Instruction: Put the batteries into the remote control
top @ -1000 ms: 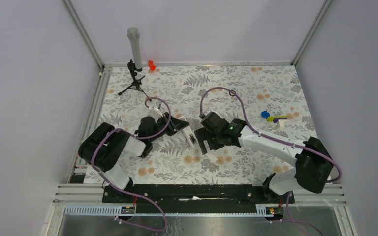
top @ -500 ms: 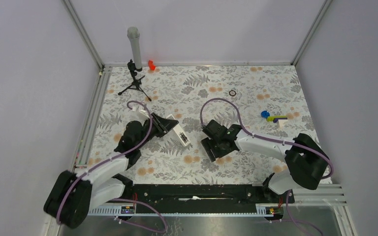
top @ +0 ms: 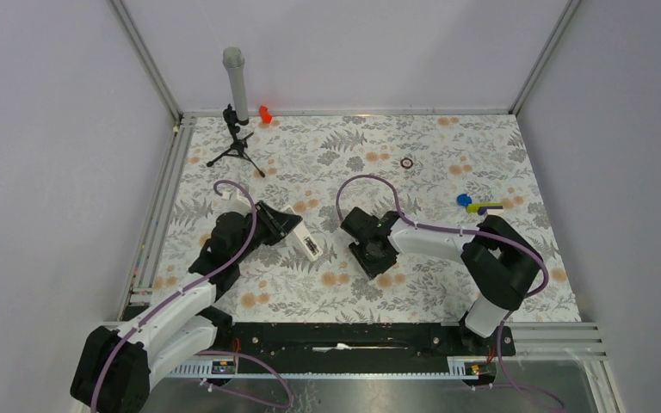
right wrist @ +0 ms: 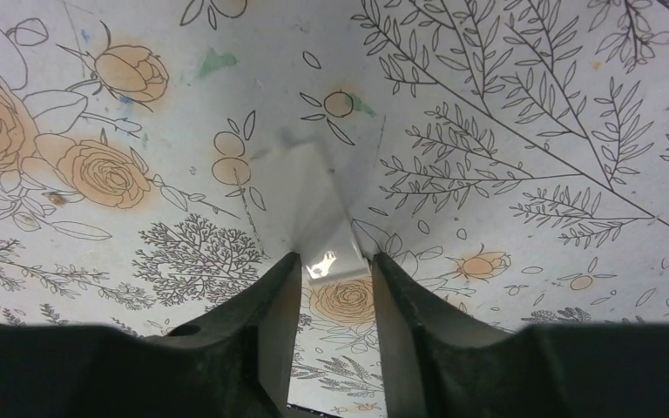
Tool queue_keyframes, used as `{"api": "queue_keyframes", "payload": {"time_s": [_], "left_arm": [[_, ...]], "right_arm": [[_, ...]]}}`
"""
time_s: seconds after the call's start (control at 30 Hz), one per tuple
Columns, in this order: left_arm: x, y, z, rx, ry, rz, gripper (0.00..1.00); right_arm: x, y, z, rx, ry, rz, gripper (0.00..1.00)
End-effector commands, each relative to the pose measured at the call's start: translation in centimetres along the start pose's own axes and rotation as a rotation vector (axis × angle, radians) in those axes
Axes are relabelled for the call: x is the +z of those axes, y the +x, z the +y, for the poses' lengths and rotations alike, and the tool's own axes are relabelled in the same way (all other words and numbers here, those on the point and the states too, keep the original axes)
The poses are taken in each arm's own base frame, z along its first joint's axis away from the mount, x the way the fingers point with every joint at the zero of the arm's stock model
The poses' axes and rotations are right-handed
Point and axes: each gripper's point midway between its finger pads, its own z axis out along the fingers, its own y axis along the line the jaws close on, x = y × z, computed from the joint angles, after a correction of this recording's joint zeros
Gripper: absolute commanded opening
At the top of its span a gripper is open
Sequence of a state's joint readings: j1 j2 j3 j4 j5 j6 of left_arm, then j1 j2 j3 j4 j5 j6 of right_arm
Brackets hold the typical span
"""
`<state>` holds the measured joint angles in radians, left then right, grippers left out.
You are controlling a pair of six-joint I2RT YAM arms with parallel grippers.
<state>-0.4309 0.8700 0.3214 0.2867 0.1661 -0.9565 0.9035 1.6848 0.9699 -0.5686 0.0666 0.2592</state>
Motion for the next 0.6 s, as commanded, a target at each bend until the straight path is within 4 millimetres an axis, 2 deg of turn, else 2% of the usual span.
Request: {"api": "queue_keyframes", "payload": {"time_s": [0.0,0.07,0.23,0.4,0.57], "left_arm": [[-0.3,-3.1,-3.4,0.038,0.078,-0.088,0.00],[-0.3,-3.1,-3.4,0.050,0.075,-0.089,0.00],[-0.1,-2.6,-3.1,0.046,0.091,-0.079,0.00],[0.6,-2.1,-2.5,0.025,0.094,-0.068,0.00],[1.1,-2.2,-0.8,0.023,0.038,-0.101,0.00]], "right_arm": [[1.0,1.6,0.7,0.008,-0.035,0.095,0.38],[0.8,2.1,1.1,0.031,-0.057,0.117,0.32],[0.2,1.6,1.3,0.095,-0.048,0.102,0.29],[-0.4,-0.5,1.3,0.196,-0.032,0.023,0.33],[-1.1,-2.3,0.8,0.219,-0.012,-0.064,0.42]]}}
